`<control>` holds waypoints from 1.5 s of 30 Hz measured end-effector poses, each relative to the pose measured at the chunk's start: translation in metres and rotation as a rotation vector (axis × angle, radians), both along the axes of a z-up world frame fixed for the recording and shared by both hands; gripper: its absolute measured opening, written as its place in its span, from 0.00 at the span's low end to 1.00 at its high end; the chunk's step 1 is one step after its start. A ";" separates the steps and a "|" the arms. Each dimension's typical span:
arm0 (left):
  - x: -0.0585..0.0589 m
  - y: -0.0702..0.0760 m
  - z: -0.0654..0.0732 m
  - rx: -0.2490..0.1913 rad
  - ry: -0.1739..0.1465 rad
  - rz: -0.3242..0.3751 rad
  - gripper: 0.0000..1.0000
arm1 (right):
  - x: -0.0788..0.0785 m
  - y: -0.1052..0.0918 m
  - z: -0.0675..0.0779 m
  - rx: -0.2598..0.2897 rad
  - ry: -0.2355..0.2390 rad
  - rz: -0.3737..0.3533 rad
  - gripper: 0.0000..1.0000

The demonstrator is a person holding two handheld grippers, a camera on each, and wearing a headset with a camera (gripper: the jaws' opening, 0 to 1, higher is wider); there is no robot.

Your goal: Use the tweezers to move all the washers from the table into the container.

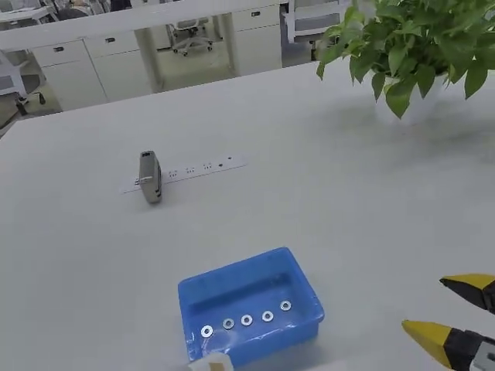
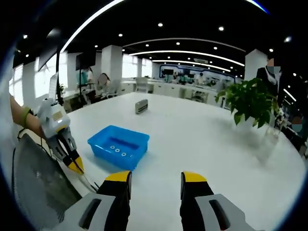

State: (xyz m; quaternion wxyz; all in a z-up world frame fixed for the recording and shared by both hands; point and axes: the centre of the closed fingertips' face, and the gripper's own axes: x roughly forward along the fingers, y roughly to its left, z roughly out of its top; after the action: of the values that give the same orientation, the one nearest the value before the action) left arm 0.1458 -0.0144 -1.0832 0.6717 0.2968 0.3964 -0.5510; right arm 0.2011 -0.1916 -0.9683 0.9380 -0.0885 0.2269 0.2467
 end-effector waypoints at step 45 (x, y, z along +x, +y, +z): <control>0.048 0.092 0.169 -0.737 -0.631 0.858 0.99 | 0.008 -0.009 0.061 0.181 -0.297 -0.109 0.87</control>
State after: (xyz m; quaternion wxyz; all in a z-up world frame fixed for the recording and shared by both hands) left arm 0.1937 0.0773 -0.9143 0.9742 0.0096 0.0482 -0.2200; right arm 0.2091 -0.2005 -0.9074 0.9773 -0.0268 0.0672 0.1991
